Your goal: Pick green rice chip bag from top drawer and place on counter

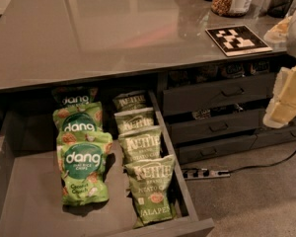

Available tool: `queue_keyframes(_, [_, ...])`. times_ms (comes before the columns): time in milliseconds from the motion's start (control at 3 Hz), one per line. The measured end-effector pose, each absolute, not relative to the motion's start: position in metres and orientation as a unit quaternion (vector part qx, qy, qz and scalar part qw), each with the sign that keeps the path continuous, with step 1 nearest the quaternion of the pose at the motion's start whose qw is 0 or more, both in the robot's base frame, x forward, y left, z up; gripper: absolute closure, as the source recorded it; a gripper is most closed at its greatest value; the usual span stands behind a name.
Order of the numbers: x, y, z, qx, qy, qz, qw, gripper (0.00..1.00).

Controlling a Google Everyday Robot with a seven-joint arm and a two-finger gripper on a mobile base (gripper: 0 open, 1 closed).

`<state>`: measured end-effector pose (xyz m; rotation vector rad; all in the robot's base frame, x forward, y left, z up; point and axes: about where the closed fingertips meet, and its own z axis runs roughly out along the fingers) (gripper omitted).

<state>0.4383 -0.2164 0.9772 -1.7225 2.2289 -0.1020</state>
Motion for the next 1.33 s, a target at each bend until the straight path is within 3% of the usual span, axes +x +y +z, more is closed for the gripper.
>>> queue_keyframes(333, [0.438,-0.216,0.977,-0.603,0.78,-0.036,0.161,0.0])
queue_keyframes(1000, [0.457,-0.167,0.937,-0.623,0.758,0.012,0.193,0.0])
queue_keyframes(1333, [0.463,-0.139,0.91,-0.652,0.733,0.074,0.181,0.0])
